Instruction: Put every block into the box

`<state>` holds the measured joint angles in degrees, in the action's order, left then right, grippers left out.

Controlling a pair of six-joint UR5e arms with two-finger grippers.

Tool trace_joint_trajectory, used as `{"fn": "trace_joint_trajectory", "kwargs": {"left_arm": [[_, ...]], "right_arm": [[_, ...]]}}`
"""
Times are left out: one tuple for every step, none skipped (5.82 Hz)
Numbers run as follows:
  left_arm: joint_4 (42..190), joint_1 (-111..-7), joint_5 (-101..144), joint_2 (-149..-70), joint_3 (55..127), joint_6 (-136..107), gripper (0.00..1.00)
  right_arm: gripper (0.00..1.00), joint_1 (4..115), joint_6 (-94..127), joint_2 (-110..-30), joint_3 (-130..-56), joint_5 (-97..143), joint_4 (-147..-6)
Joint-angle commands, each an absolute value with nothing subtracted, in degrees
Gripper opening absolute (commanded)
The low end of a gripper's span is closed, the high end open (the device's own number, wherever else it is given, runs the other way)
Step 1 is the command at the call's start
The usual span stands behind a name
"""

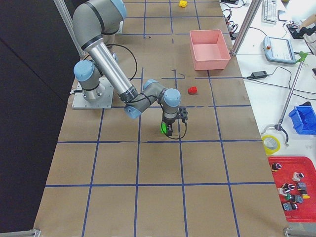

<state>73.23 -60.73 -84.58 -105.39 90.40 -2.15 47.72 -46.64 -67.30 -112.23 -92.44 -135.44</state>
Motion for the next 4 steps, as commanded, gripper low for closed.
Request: {"fn": "trace_joint_trajectory", "kwargs": {"left_arm": [[80.8,-73.6,-85.5,-109.5,76.2,-1.9,0.14],[82.3,-81.0,-90.0,-113.6,69.4,-2.0,0.14],[84.2,-87.1,-89.8,-119.8,62.7,-2.1,0.14],[85.1,-92.3,-90.2,-125.7,55.8,-2.4,0.14]], "right_arm": [[0.90,47.7,-46.5,-67.4,-112.1,-92.5,-134.5],[0.70,47.7,-46.5,-67.4,-112.1,-92.5,-134.5],[0.48,47.7,-46.5,-67.6,-112.1,-92.6,-133.9],[0.18,47.7,-46.5,-68.1,-111.6,-94.5,-129.7]]}}
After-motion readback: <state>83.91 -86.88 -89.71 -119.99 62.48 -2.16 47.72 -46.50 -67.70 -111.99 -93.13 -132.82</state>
